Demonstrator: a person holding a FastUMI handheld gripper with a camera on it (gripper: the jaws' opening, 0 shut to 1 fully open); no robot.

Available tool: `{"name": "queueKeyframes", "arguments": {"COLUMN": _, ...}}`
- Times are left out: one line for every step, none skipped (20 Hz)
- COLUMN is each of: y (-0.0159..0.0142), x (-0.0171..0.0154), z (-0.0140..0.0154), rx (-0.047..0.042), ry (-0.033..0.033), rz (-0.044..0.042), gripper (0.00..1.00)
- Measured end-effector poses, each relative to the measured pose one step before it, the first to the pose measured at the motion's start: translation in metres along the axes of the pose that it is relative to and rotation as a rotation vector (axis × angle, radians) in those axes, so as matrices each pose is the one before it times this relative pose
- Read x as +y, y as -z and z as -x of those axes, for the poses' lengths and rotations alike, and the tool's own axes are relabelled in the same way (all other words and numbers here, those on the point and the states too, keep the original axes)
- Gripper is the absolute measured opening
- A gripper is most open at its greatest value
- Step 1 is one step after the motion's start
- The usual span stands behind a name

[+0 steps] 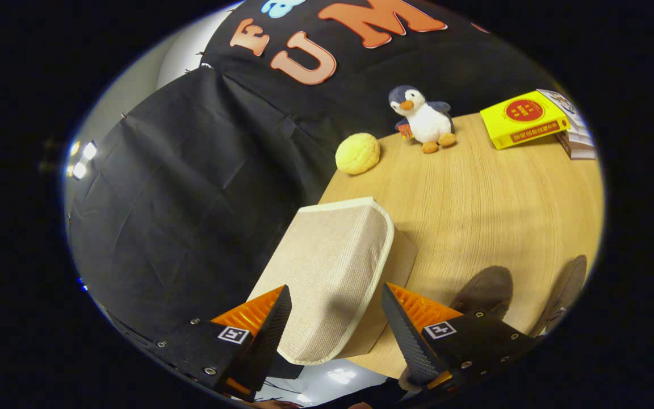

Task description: Open the storage box then place both shoes into the box .Put the left shoe in first, then the right shoe, with the right side of both shoes facing outward in a uniform manner.

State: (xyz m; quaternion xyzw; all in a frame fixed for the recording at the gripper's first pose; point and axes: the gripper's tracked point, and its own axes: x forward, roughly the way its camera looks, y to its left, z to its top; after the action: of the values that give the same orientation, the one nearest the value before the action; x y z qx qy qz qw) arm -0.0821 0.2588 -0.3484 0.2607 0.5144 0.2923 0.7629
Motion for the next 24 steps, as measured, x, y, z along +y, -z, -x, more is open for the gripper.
{"name": "queueKeyframes", "arguments": {"y": 0.00460, "x": -0.00285, "z": -0.00720, "rx": 0.01398, "ry": -0.00157, "rz": -0.02020, "gripper": 0.96}}
{"name": "queueKeyframes", "arguments": {"y": 0.00607, "x": -0.00230, "z": -0.00709, "rx": 0.01965, "ry": -0.00498, "rz": -0.01926, "gripper": 0.96}}
{"name": "queueKeyframes", "arguments": {"y": 0.00553, "x": -0.00059, "z": -0.00718, "rx": 0.01619, "ry": -0.00838, "rz": -0.01409, "gripper": 0.96}}
{"name": "queueKeyframes", "arguments": {"y": 0.00546, "x": -0.00066, "z": -0.00779, "rx": 0.01479, "ry": -0.00445, "rz": -0.01145, "gripper": 0.96}}
{"name": "queueKeyframes", "arguments": {"y": 0.00226, "x": 0.00230, "z": -0.00484, "rx": 0.00943, "ry": -0.01881, "rz": -0.01410, "gripper": 0.96}}
{"name": "queueKeyframes", "arguments": {"y": 0.00100, "x": 0.00274, "z": -0.00429, "rx": 0.00206, "ry": -0.01698, "rz": -0.02609, "gripper": 0.96}}
{"name": "queueKeyframes", "arguments": {"y": 0.00173, "x": 0.00356, "z": -0.00392, "rx": 0.00964, "ry": -0.01738, "rz": -0.02649, "gripper": 0.95}}
{"name": "queueKeyframes", "arguments": {"y": 0.00051, "x": 0.00128, "z": -0.00353, "rx": 0.00850, "ry": -0.00860, "rz": -0.02632, "gripper": 0.95}}
{"name": "queueKeyframes", "arguments": {"y": 0.00108, "x": 0.00271, "z": -0.00021, "rx": 0.00986, "ry": -0.01484, "rz": -0.02079, "gripper": 0.95}}
{"name": "queueKeyframes", "arguments": {"y": 0.00029, "x": 0.00283, "z": 0.00297, "rx": 0.00292, "ry": -0.00811, "rz": -0.01363, "gripper": 0.94}}
{"name": "queueKeyframes", "arguments": {"y": -0.00266, "x": 0.00193, "z": 0.00301, "rx": -0.00964, "ry": -0.00646, "rz": -0.00254, "gripper": 0.91}}
{"name": "queueKeyframes", "arguments": {"y": -0.00508, "x": 0.00009, "z": 0.00411, "rx": -0.00994, "ry": -0.01045, "rz": -0.00091, "gripper": 0.90}}
{"name": "queueKeyframes", "arguments": {"y": -0.00594, "x": 0.00117, "z": 0.00434, "rx": -0.00625, "ry": -0.00743, "rz": -0.00668, "gripper": 0.85}}
{"name": "queueKeyframes", "arguments": {"y": -0.00326, "x": 0.00365, "z": 0.00405, "rx": -0.00150, "ry": -0.00672, "rz": -0.00279, "gripper": 0.83}}
{"name": "queueKeyframes", "arguments": {"y": -0.00572, "x": 0.00505, "z": 0.00543, "rx": -0.00584, "ry": -0.00639, "rz": 0.00403, "gripper": 0.78}}
{"name": "queueKeyframes", "arguments": {"y": -0.00262, "x": 0.01155, "z": 0.00947, "rx": -0.00815, "ry": -0.01335, "rz": 0.01400, "gripper": 0.75}}
{"name": "queueKeyframes", "arguments": {"y": -0.00541, "x": 0.00973, "z": 0.00752, "rx": -0.01422, "ry": -0.00268, "rz": 0.01189, "gripper": 0.70}}
{"name": "queueKeyframes", "arguments": {"y": -0.00496, "x": 0.00928, "z": 0.00661, "rx": -0.02172, "ry": -0.00284, "rz": 0.01205, "gripper": 0.66}}
{"name": "queueKeyframes", "arguments": {"y": -0.00601, "x": 0.01069, "z": 0.00219, "rx": -0.01678, "ry": -0.00660, "rz": 0.01356, "gripper": 0.54}}
{"name": "queueKeyframes", "arguments": {"y": -0.00163, "x": 0.01102, "z": -0.00032, "rx": -0.00641, "ry": -0.00953, "rz": 0.01209, "gripper": 0.49}}
{"name": "queueKeyframes", "arguments": {"y": -0.00354, "x": 0.01024, "z": -0.00161, "rx": -0.00460, "ry": -0.00710, "rz": 0.01007, "gripper": 0.44}}
{"name": "queueKeyframes", "arguments": {"y": -0.00352, "x": 0.01026, "z": 0.00037, "rx": -0.00833, "ry": -0.00535, "rz": 0.01185, "gripper": 0.42}}
{"name": "queueKeyframes", "arguments": {"y": -0.00508, "x": 0.01069, "z": -0.00175, "rx": -0.01209, "ry": -0.00575, "rz": 0.01493, "gripper": 0.39}}
{"name": "queueKeyframes", "arguments": {"y": -0.00479, "x": 0.01073, "z": -0.00095, "rx": -0.00994, "ry": -0.00443, "rz": 0.01117, "gripper": 0.37}}
